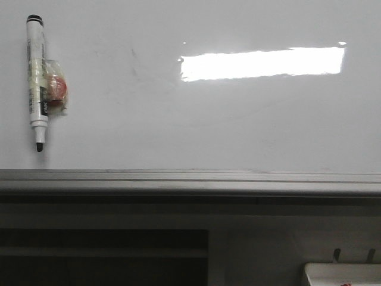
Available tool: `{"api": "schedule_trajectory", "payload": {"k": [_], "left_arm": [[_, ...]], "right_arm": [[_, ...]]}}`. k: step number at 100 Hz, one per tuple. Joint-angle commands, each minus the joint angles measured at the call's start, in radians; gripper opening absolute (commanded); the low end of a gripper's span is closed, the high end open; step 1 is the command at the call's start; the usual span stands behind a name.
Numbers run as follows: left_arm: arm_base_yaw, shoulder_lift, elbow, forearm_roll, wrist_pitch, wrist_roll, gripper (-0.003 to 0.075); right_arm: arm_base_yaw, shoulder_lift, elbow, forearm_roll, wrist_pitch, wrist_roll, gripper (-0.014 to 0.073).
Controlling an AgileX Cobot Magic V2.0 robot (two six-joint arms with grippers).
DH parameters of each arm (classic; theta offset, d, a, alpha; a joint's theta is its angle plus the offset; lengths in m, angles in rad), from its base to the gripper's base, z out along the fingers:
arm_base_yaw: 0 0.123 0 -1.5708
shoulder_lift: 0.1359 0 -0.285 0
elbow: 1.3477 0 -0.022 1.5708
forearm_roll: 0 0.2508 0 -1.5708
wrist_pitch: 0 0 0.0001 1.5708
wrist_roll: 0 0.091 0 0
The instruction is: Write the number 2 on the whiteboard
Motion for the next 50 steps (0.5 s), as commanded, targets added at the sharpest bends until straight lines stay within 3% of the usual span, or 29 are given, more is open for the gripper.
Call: {"api": "schedule_trajectory", "payload": {"k": [1,18,28,38,50], "left_arm": [[-0.002,-0.027,0.010,-0.005,-0.110,-0.006,-0.0020],[-0.002,-0.027,0.010,-0.005,-0.135,-0.006,-0.0020],[-0.002,-0.027,0.004,-0.018,-0.142,-0.006,-0.0021],[-0.002,-0.018,-0.037,-0.059,-0.092,-0.006,-0.0021],[-0.002,0.033,-0.158,-0.057,0.033,-0.006,-0.0021]], "right_arm": [[-0.004,-0.021,0.025,0.000,-0.134,-0.009,-0.0071],[-0.004,-0.021,0.025,0.000,-0.258,-0.009,-0.0071],[-0.004,-0.019,0.025,0.000,-0.249,-0.007,-0.0071],[-0.002,-0.019,-0.010,0.000,-0.130,-0.007,-0.0071],[-0.002,0.010,-0.158,-0.043,0.203,-0.013,-0.0071]]}}
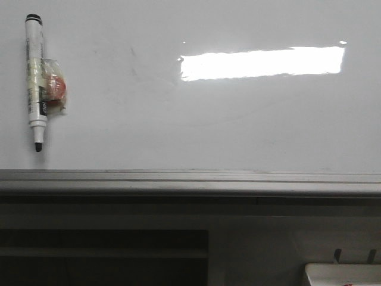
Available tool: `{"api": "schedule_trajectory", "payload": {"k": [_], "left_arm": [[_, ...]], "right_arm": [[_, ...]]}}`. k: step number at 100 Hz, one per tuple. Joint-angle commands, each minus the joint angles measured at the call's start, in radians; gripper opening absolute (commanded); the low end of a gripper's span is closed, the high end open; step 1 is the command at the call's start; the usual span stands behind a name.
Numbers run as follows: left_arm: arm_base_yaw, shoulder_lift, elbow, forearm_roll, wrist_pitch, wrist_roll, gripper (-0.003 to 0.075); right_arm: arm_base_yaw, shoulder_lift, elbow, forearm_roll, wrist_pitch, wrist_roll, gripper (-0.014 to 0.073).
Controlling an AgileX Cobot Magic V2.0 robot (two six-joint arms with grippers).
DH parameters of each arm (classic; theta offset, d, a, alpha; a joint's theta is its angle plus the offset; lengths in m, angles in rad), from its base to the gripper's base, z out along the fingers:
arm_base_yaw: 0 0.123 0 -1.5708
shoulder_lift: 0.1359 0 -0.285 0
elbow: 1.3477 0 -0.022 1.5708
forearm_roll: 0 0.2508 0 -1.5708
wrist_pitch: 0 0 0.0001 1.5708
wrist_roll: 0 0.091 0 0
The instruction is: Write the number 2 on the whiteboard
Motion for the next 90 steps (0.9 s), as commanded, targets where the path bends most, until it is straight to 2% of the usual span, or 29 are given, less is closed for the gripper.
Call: {"api": "schedule_trajectory", "payload": {"k": [1,7,11,33,48,56,67,73,79,90], "left_arm": [[-0.002,0.035,-0.111,-0.014,-0.009,-0.006,-0.0021],[-0.002,0.075,-0.189,-0.011,0.020,-0.006,-0.0021],[-0.002,0.103,-0.232,-0.011,0.041,-0.006,-0.0020],[-0.002,0.179,-0.287,0.073,0.004,-0.006,-0.0020],[-0.002,0.187,-0.287,0.055,0.050,-0.006,-0.0011],[-0.002,0.190,-0.285,0.055,0.073,-0.006,0.0056],[-0.002,0.190,-0.271,0.012,0.037,-0.006,0.0235],[-0.002,0.192,-0.266,-0.046,0.015,-0.006,0.0300],[-0.002,0.199,-0.266,-0.114,0.013,0.000,0.0312],[-0.008,0.230,-0.265,-0.118,0.034,0.000,0.0281]], "right_arm": [[-0.002,0.014,-0.142,-0.038,0.162,-0.011,-0.0071],[-0.002,0.060,-0.224,-0.044,0.331,-0.011,-0.0071],[-0.002,0.093,-0.280,-0.044,0.390,-0.011,-0.0071],[-0.002,0.197,-0.328,-0.044,0.352,-0.011,-0.0071],[-0.002,0.217,-0.328,-0.038,0.377,-0.011,-0.0071],[-0.002,0.223,-0.328,-0.038,0.387,-0.011,-0.0071],[-0.002,0.223,-0.322,-0.029,0.385,-0.011,-0.0071],[-0.002,0.223,-0.319,-0.026,0.383,-0.011,-0.0071],[-0.002,0.223,-0.319,-0.019,0.378,-0.011,-0.0071],[-0.002,0.223,-0.321,-0.005,0.387,-0.011,-0.0071]]}}
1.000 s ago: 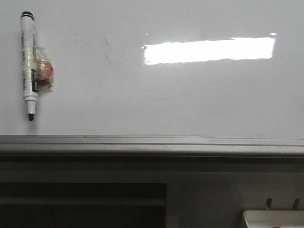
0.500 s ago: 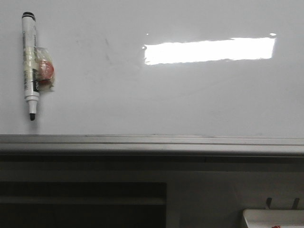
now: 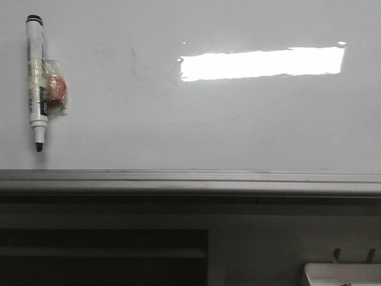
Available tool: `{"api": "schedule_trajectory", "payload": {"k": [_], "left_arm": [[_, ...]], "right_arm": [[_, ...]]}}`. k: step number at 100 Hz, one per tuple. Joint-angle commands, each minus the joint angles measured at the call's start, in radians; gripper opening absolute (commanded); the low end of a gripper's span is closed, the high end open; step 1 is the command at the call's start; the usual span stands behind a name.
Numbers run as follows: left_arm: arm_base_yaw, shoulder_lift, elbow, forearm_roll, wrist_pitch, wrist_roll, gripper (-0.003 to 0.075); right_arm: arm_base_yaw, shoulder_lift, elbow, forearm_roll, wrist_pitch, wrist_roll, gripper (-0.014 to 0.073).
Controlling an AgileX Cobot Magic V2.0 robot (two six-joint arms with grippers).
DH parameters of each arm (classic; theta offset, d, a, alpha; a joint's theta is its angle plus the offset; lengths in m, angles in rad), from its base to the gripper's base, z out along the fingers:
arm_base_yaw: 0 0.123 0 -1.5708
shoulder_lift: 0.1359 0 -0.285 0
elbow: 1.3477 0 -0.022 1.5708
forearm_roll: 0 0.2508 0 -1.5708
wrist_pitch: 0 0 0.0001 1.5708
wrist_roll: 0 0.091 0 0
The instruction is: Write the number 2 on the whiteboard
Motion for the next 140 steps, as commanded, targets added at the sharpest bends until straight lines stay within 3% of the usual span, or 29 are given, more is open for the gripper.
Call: {"api": "schedule_trajectory", "payload": {"k": [1,25,58,70,106,140], "left_arm": [[-0.010,0.039,-0.025,-0.032,-0.070,0.000,0.0279],[-0.152,0.171,-0.025,-0.041,-0.217,0.063,0.0273],[-0.554,0.450,-0.025,0.061,-0.489,0.095,0.0286],[-0.641,0.574,-0.025,0.021,-0.563,0.095,0.0323],[-0.664,0.795,-0.025,-0.180,-0.651,0.063,0.0350],[-0.666,0.866,-0.025,-0.184,-0.653,0.019,0.0350]], "right_arm": [[-0.002,0.024,-0.026,0.010,-0.069,-0.007,-0.0071],[-0.002,0.024,-0.026,0.012,-0.064,-0.007,-0.0071],[-0.002,0.024,-0.026,0.014,-0.066,-0.007,-0.0071],[0.018,0.024,-0.026,0.014,-0.066,-0.007,-0.0071],[0.052,0.024,-0.026,0.033,-0.068,-0.007,-0.0071],[0.055,0.024,-0.026,0.051,-0.071,-0.007,-0.0071]]}}
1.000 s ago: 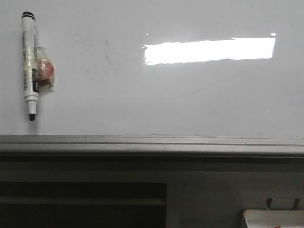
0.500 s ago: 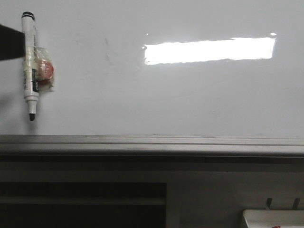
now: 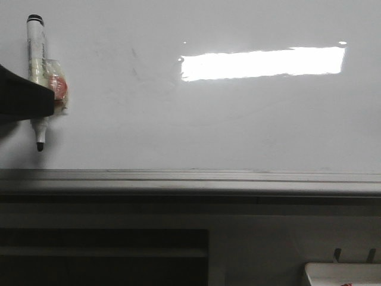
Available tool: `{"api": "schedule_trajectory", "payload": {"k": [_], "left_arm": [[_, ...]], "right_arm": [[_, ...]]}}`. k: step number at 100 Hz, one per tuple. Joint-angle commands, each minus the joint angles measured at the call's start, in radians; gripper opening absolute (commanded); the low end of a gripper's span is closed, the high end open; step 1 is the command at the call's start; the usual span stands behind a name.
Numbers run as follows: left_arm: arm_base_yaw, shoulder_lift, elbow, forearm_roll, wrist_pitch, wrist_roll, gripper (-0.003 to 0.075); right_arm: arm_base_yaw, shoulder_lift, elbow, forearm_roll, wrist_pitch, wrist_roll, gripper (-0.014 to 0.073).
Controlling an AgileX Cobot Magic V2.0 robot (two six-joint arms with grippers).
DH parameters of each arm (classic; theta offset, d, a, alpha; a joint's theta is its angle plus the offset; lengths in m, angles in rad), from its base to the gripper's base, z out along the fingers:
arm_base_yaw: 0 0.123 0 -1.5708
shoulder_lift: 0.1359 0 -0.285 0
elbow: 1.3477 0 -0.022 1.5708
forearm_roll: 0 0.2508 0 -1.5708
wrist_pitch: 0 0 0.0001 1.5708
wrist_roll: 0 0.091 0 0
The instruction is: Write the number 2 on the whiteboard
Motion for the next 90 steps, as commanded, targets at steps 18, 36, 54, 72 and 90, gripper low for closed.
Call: {"api": "schedule_trajectory", "payload": {"k": [18,36,54,72,90], "left_arm": [[-0.043,0.047,-0.027,-0.007,-0.126,-0.024,0.0350],[-0.056,0.091,-0.027,-0.036,-0.175,-0.024,0.0344],[-0.056,0.135,-0.027,-0.060,-0.177,-0.024,0.0127],[-0.056,0.151,-0.027,-0.053,-0.179,-0.022,-0.0020],[-0.056,0.124,-0.027,0.119,-0.169,-0.022,-0.0020]], "right_arm": [[0.007,0.024,-0.026,0.006,-0.076,-0.007,-0.0071],[0.010,0.024,-0.026,0.006,-0.076,-0.007,-0.0071],[0.024,0.024,-0.026,0.006,-0.069,-0.007,-0.0071],[0.082,0.024,-0.026,0.006,-0.048,-0.008,-0.0071],[0.257,0.042,-0.042,0.082,0.008,-0.082,-0.0071]]}}
